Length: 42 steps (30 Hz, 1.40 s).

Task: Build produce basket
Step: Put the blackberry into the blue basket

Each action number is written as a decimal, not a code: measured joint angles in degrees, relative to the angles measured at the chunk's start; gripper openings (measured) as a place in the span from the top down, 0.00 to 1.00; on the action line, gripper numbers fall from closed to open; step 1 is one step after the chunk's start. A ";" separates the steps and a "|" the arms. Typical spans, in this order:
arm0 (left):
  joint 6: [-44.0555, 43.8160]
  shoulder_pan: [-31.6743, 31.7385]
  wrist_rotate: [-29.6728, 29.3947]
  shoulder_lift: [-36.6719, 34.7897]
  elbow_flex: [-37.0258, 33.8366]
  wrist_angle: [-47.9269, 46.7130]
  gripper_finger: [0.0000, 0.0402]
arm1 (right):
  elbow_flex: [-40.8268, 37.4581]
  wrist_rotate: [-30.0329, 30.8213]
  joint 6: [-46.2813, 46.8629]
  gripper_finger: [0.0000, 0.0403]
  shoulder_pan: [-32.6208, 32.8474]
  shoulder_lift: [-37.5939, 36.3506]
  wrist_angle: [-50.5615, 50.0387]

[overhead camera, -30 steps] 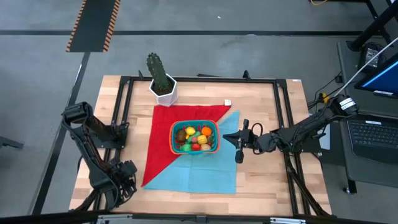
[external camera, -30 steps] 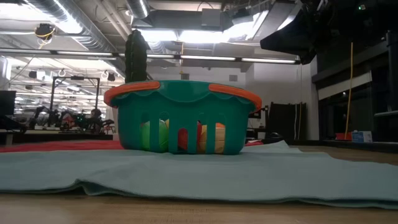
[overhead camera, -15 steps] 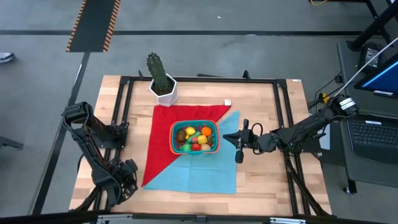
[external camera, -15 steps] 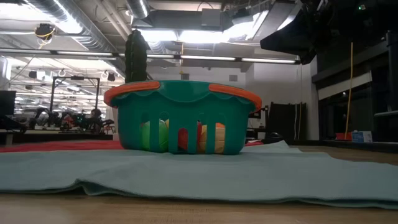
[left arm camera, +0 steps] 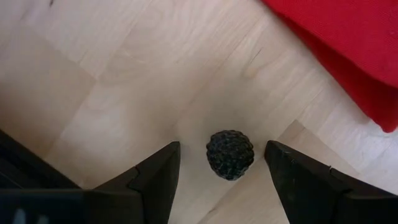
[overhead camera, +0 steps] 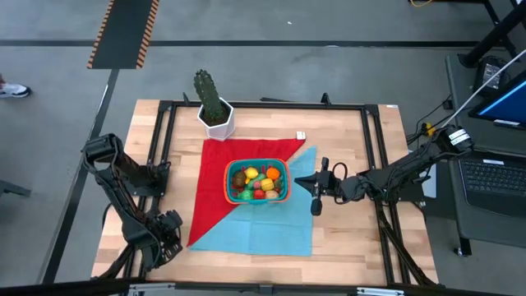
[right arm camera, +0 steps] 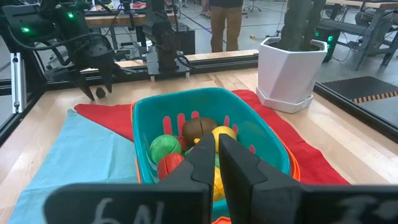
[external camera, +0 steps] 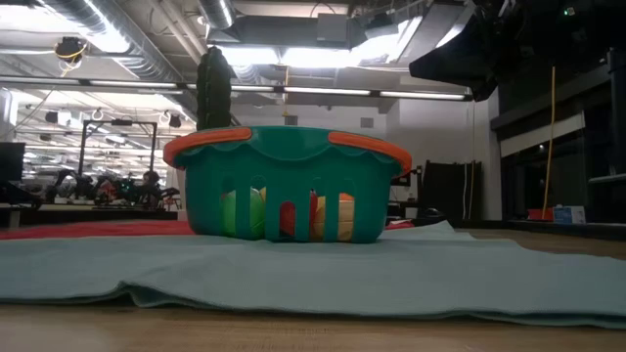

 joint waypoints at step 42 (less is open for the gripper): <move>3.26 1.02 -0.06 -0.84 5.20 -2.61 0.81 | 0.00 0.00 -0.02 0.94 0.02 0.00 -0.25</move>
